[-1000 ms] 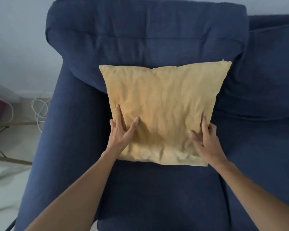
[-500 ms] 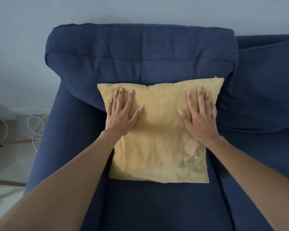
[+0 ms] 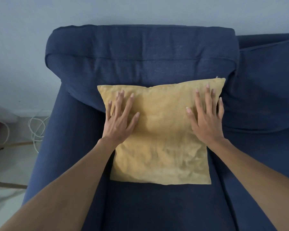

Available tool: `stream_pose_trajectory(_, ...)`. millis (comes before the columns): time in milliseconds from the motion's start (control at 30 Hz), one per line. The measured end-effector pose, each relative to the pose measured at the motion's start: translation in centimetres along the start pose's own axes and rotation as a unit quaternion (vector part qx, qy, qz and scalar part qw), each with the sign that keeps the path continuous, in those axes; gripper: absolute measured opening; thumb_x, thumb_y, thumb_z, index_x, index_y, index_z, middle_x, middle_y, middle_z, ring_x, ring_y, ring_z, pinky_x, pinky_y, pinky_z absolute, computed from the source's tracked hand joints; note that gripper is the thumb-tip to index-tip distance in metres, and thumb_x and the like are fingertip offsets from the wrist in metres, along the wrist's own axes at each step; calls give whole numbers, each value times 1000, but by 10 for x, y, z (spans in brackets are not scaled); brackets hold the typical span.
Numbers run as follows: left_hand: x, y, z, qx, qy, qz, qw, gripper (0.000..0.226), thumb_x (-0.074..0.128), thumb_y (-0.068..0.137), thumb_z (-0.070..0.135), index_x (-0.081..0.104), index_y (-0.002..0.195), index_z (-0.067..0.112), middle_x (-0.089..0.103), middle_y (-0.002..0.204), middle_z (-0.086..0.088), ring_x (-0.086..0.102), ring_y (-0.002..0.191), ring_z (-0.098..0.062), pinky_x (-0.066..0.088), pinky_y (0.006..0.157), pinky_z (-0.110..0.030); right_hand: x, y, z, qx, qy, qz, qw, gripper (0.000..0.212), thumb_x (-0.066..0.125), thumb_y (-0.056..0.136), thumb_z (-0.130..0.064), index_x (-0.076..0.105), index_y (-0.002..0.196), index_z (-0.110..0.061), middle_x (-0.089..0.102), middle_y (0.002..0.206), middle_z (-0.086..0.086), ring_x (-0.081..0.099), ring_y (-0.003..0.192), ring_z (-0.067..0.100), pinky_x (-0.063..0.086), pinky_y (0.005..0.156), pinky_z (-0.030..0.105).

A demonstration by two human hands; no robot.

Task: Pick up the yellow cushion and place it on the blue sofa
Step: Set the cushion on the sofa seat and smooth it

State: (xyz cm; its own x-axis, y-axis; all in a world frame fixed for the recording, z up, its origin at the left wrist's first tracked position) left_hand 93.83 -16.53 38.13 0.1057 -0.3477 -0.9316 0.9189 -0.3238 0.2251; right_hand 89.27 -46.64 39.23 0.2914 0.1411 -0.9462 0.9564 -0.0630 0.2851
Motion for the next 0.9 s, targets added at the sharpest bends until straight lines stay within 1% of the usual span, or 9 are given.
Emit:
stream_pose_trajectory(133, 21, -17, -3, -11, 27, -41, 999, 77, 24, 107, 67, 1, 171, 30, -14, 176, -1, -11, 161, -19, -4, 128, -47, 11, -21, -6, -56, -52, -45, 996, 71, 21, 111, -54, 19, 171, -16, 6, 177, 15, 7, 163, 38, 10, 128, 59)
stream_pose_trajectory(300, 42, -3, -16, -55, 89, -140, 985, 88, 11, 98, 81, -13, 168, 33, -24, 173, 5, -15, 160, -18, -9, 128, -47, 35, -23, 4, -7, -135, -159, 978, 76, -3, 105, -66, -16, 168, -24, -25, 174, 8, -19, 160, 40, -7, 128, 57)
stream_pose_trajectory(367, 42, 2, -20, -63, 85, -169, 980, 92, 8, 95, 85, -16, 167, 33, -27, 172, 7, -17, 160, -16, -11, 128, -46, 37, -19, 2, 2, -134, -178, 975, 77, -8, 102, -66, -21, 166, -24, -31, 172, 8, -23, 159, 39, -9, 128, 57)
stream_pose_trajectory(433, 33, -3, -17, -60, 69, -149, 985, 93, 11, 96, 85, -13, 168, 33, -26, 173, 6, -17, 160, -18, -7, 128, -48, 28, -20, -4, 6, -121, -159, 980, 76, 0, 107, -63, -12, 169, -21, -23, 174, 11, -17, 161, 39, -6, 128, 57)
stream_pose_trajectory(533, 14, -28, -3, -50, 59, -60, 995, 94, 24, 98, 82, -3, 170, 27, -16, 176, -4, -9, 162, -26, 0, 129, -51, 6, -40, -12, -4, -90, -72, 993, 76, 23, 110, -57, 11, 171, -13, -1, 177, 18, 4, 162, 40, 7, 129, 59)
stream_pose_trajectory(600, 20, -54, 7, -45, 51, -59, 996, 99, 23, 96, 86, -5, 170, 26, -18, 175, -5, -9, 161, -27, 1, 129, -53, 4, -63, -15, -36, -92, -50, 994, 77, 28, 110, -59, 17, 170, -11, 4, 177, 19, 11, 162, 39, 15, 127, 60)
stream_pose_trajectory(667, 36, -79, 13, -48, 44, -81, 995, 106, 22, 92, 91, -10, 169, 27, -23, 174, -3, -12, 161, -25, 3, 129, -55, 16, -91, -15, -67, -99, -68, 991, 80, 27, 108, -63, 20, 170, -12, 6, 177, 18, 14, 162, 39, 19, 126, 60)
stream_pose_trajectory(733, 53, -101, 14, -62, 45, -99, 992, 111, 23, 89, 94, -12, 169, 25, -24, 174, -4, -14, 161, -25, 6, 128, -55, 32, -116, -8, -54, -99, -95, 989, 85, 27, 105, -67, 22, 169, -11, 7, 177, 18, 17, 161, 39, 20, 127, 60)
stream_pose_trajectory(900, 75, -133, 18, -76, 84, -132, 985, 125, 33, 82, 96, -2, 169, 14, -15, 174, -12, -8, 161, -29, 10, 128, -55, 60, -163, 3, -23, -130, -183, 974, 97, 22, 99, -73, 16, 168, -4, 3, 176, 19, 15, 162, 38, 18, 128, 59)
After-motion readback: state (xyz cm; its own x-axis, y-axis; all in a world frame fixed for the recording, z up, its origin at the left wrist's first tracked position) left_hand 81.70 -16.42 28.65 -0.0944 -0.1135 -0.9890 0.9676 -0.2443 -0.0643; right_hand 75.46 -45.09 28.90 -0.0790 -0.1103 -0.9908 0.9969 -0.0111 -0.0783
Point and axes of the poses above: each hand's wrist, its own y-axis towards the middle knuckle, its own x-axis out of the palm, z = x × y, the point moved 8 cm from there along y, towards the middle knuckle
